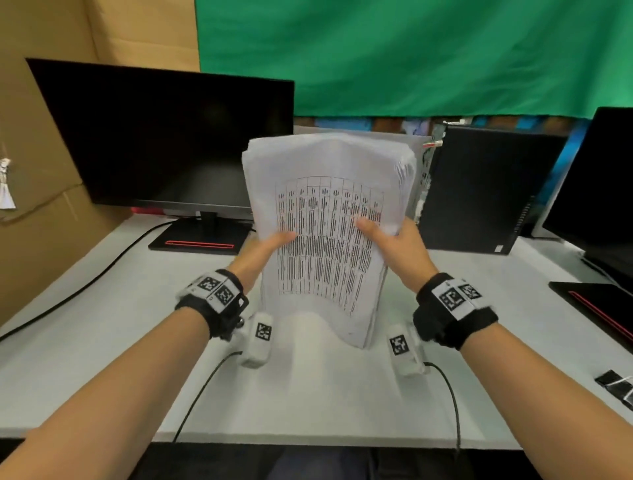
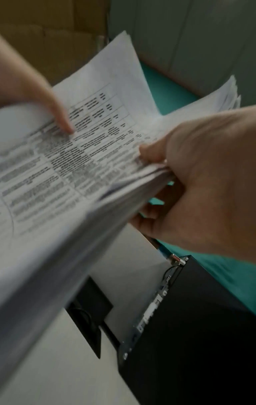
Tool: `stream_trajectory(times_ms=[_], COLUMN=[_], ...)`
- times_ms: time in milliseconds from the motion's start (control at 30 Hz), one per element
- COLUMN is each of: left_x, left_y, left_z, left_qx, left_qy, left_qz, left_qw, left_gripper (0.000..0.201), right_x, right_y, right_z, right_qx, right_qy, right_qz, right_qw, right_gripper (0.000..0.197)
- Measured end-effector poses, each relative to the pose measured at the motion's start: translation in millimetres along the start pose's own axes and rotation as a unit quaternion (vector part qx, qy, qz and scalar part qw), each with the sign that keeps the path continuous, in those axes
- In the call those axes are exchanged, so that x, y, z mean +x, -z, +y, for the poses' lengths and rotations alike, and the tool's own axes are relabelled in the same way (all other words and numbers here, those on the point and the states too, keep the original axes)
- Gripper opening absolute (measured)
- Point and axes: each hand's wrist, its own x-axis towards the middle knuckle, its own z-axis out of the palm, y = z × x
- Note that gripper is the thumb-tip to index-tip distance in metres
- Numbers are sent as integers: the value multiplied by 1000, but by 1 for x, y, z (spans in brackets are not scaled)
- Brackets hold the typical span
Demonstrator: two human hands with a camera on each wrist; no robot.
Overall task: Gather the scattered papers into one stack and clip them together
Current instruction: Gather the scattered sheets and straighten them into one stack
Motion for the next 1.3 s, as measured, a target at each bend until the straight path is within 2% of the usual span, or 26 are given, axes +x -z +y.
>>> stream_trajectory(times_ms=[67,167,200,233,267,333,400,533,667,767,833,867,933,1000,1067,1167,1300], left_x=[-3,-8,-10,-14,-19,-22,-17,-13,-13,-17,-27,-32,-34,-24,-17,-9,-15], left_y=[-2,-11,-15,-22,-29,-34,-21,22,46,48,45,42,38,37,33,29,26], left_z=[-16,-50,-59,-62,-60,-49,-38,-14,8,-6,-25,-31,-36,-39,-30,-10,1], left_qx=[-32,-81,-134,-194,-246,-310,-314,-170,-108,-41,21,43,57,52,35,15,-6], left_qy=[62,191,222,226,209,148,76,-39,-96,-88,-72,-67,-46,-38,-65,-129,-159], left_qz=[-7,70,47,2,-31,-22,2,48,79,102,103,97,117,164,209,246,253], left_qw=[998,976,965,954,946,939,946,983,986,990,992,992,990,984,975,961,954], left_gripper=[82,75,75,70,60,41,40,45,39,24,24,24,24,19,25,23,27], right_x=[2,7,8,9,10,7,2,-4,-4,-18,-31,-34,-37,-36,-28,-9,-5], right_y=[-3,-5,-4,-5,-4,0,12,56,70,63,62,59,52,47,41,35,41], right_z=[-4,-6,-3,-2,2,12,25,47,54,56,77,84,95,102,88,52,42], right_qx=[-21,54,115,189,260,340,328,301,199,172,134,126,132,90,55,82,115], right_qy=[32,22,5,-14,-36,-83,-122,-151,-173,-157,-192,-213,-200,-197,-157,-76,-76], right_qz=[71,172,200,224,236,205,130,34,-40,-49,-8,-2,8,56,82,103,91], right_qw=[997,983,973,956,935,914,928,941,964,971,972,969,971,975,983,988,986], right_gripper=[32,14,16,20,27,43,49,44,46,39,72,80,45,34,25,24,32])
